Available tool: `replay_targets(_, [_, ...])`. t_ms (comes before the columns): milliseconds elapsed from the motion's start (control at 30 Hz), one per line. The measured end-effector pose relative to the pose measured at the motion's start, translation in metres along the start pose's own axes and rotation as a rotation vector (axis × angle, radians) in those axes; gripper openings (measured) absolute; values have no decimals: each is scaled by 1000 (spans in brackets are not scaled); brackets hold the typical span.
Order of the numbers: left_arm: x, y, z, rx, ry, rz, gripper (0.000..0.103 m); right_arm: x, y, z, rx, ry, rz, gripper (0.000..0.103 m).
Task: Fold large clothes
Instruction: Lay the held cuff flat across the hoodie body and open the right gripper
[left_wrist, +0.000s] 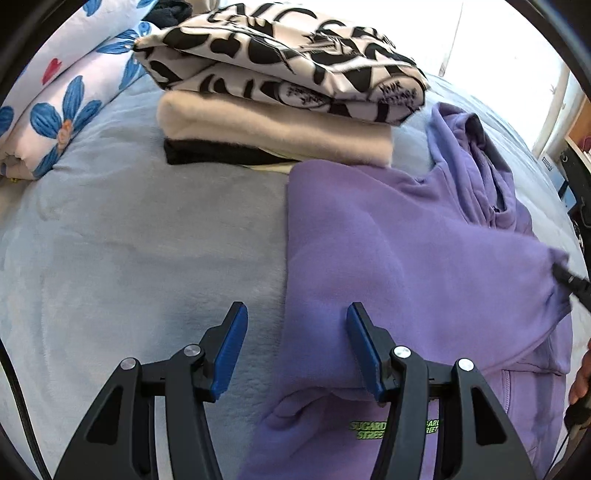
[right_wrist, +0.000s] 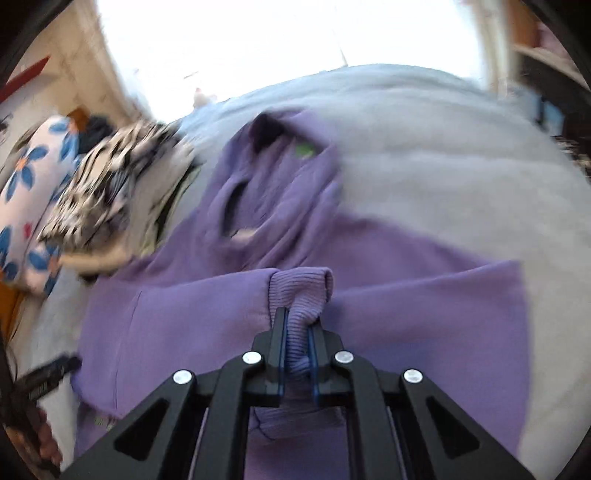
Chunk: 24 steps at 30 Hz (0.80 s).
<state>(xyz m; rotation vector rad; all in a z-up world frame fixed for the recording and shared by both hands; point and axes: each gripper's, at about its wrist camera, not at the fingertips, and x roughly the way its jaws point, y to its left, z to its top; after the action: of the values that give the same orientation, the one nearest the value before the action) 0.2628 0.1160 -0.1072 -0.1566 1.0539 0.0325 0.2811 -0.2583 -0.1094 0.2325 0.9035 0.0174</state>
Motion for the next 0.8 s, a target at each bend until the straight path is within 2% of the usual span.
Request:
replay_targets(67, [10,-5,-3,7,21,1,55,7,-13,-2,24,18,-92,9])
replay_targets(100, [15,-8,-5,9,33,2,55,17,-20,-6,38,64,-118,10])
replay_targets(167, [30,-11,-9,20,65,25,61,30,-29,-13,55,127,-109,16])
replay_targets(200, [33,-12,-11,24,66,38,66,27,-33,-16,63,112,-112,19])
replay_targets(233, [35,-11,-11,27,57,46,68,24,-34,-16,69,105,-117,27])
replay_targets(267, [34,-9,-10,30,48,47,70,18,-35,-15,80,99,-125,29])
replay_targets(433, [23,-3,-5,22,34,60,71,-18,-29,-12,96,-2,-139,29])
replay_targets(533, [3,-9,-1,17,-16,58,71,-29,-6,-12,67,-19,-63,29])
replay_targets(667, [-21,-44,2,46,-67,-68,71,-29,50,-24,-45,21,42,29])
replay_targets(800, [-19,-82,-1,87,-68,-124,71,-16,98,-40,-133,61,100,29])
